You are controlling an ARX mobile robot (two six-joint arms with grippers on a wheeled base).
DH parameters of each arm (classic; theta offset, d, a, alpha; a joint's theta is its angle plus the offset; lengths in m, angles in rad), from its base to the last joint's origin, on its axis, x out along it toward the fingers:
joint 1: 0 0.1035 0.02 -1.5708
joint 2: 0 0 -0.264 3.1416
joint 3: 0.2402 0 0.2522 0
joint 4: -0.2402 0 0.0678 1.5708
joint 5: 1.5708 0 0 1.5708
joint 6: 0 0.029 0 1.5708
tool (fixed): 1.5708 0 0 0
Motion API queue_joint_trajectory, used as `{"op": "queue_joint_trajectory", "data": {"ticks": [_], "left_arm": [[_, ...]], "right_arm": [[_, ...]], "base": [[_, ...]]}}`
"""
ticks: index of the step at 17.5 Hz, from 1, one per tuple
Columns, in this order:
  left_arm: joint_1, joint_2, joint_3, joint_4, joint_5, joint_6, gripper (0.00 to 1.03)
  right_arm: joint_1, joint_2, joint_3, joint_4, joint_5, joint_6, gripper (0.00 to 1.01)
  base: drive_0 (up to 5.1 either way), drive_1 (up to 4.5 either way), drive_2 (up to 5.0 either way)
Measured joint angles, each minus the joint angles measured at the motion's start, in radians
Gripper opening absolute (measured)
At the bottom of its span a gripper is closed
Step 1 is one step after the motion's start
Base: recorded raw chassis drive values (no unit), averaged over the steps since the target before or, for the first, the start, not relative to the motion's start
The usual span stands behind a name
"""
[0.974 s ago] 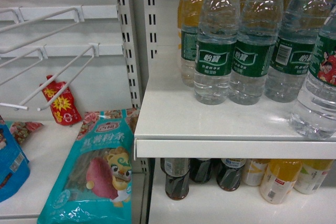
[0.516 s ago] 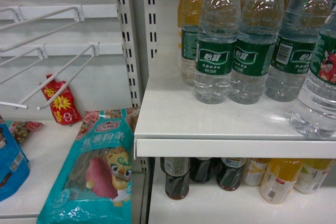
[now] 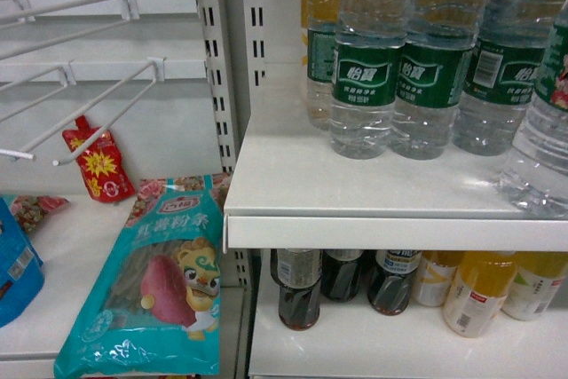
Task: Move water from second to third shelf
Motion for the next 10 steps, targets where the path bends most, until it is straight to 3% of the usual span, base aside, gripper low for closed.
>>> {"op": "queue_joint_trajectory", "data": {"ticks": [10], "left_arm": [[0.000, 0.000, 0.000, -0.001, -0.001, 0.000, 0.98]], "right_arm": [[0.000, 0.000, 0.000, -0.002, 0.000, -0.001, 0.98]], "base": [[0.0, 0.00, 0.0]]}}
